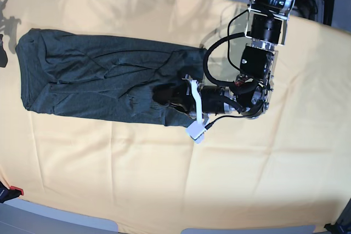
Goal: Fold the T-shirt properly
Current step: 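Fold the hem end with the left gripper toward the collar end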
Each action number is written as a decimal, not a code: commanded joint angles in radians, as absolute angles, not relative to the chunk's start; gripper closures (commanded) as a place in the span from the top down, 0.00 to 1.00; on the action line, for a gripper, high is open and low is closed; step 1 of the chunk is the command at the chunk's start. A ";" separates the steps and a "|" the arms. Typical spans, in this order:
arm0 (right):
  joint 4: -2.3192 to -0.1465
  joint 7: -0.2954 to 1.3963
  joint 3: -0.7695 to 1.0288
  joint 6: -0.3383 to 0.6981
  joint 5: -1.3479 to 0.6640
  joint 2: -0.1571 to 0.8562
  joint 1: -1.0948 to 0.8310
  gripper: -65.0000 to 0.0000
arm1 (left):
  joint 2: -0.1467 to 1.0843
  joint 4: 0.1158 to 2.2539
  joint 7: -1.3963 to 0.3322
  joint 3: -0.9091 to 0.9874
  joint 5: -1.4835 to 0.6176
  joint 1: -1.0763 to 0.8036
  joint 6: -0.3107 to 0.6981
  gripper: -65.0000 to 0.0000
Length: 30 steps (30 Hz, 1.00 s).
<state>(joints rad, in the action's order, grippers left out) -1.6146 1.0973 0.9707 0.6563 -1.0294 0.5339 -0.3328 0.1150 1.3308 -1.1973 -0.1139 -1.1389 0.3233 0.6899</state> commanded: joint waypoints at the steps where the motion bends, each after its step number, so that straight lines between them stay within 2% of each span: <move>1: -1.628 1.078 0.981 0.662 -1.048 0.560 -0.330 0.67 | 0.095 1.348 -1.184 -0.114 -1.201 0.337 0.698 0.00; 5: -1.628 1.078 0.981 0.662 -1.047 0.560 -0.330 0.67 | 0.068 1.349 -1.251 -0.115 -1.243 0.343 0.698 0.00; 10: -1.628 1.079 0.981 0.663 -1.043 0.560 -0.330 0.67 | 0.089 1.351 -1.176 0.031 -1.137 0.390 0.698 0.00; 14: -1.628 1.079 0.981 0.663 -1.044 0.560 -0.330 0.67 | 0.091 1.351 -1.163 0.149 -1.043 0.395 0.615 0.00; 24: -1.628 1.079 0.981 0.662 -1.047 0.560 -0.330 0.67 | 0.102 1.351 -1.216 0.005 -0.863 0.348 0.455 0.00; 30: -1.628 1.079 0.981 0.662 -1.047 0.560 -0.330 0.67 | 0.102 1.351 -1.232 -0.044 -0.876 0.347 0.455 0.00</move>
